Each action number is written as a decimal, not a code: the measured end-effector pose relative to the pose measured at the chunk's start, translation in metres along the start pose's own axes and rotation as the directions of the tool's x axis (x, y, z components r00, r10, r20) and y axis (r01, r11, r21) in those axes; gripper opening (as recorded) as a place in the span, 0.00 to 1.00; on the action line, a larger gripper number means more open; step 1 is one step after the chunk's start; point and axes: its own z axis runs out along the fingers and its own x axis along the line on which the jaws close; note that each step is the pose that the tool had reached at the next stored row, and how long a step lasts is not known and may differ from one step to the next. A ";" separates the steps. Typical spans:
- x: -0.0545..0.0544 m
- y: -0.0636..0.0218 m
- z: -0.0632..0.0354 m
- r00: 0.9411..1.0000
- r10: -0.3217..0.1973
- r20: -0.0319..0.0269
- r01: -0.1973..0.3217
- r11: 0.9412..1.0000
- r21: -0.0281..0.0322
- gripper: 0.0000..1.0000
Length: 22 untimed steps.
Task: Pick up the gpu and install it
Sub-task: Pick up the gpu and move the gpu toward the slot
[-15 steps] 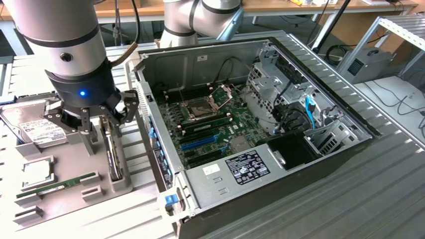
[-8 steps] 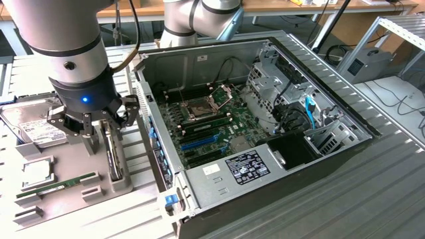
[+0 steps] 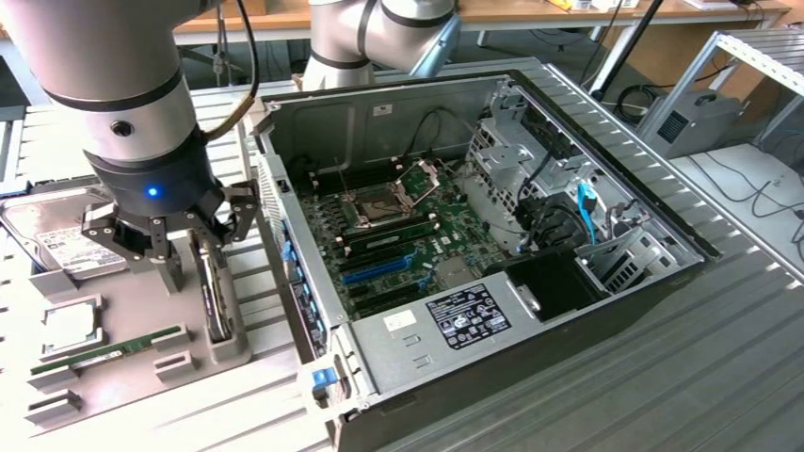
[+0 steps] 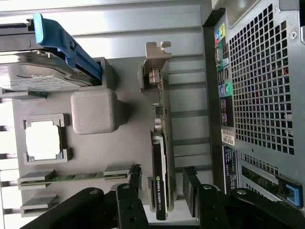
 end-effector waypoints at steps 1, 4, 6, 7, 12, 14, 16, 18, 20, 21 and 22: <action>0.000 -0.0001 0.0008 1.000 0.000 0.000 0.000 1.000 0.000 0.48; 0.000 -0.0002 0.0038 1.000 0.000 0.000 0.000 1.000 0.000 0.48; 0.001 -0.0003 0.0063 1.000 0.000 0.000 0.000 1.000 0.000 0.48; 0.001 -0.0004 0.0078 1.000 0.000 0.000 0.000 1.000 0.000 0.48; 0.001 -0.0009 0.0205 1.000 0.000 0.000 0.000 1.000 0.000 0.48; 0.001 -0.0011 0.0243 1.000 0.000 0.000 0.000 1.000 0.000 0.48; 0.001 -0.0013 0.0286 1.000 0.000 0.000 0.000 1.000 0.000 0.48; 0.001 -0.0015 0.0332 1.000 0.000 0.000 0.000 1.000 0.000 0.48; 0.001 -0.0017 0.0384 1.000 0.000 0.000 0.000 1.000 0.000 0.48; 0.001 -0.0018 0.0396 1.000 0.000 0.000 0.000 1.000 0.000 0.48; 0.001 -0.0018 0.0403 1.000 0.000 0.000 0.000 1.000 0.000 0.48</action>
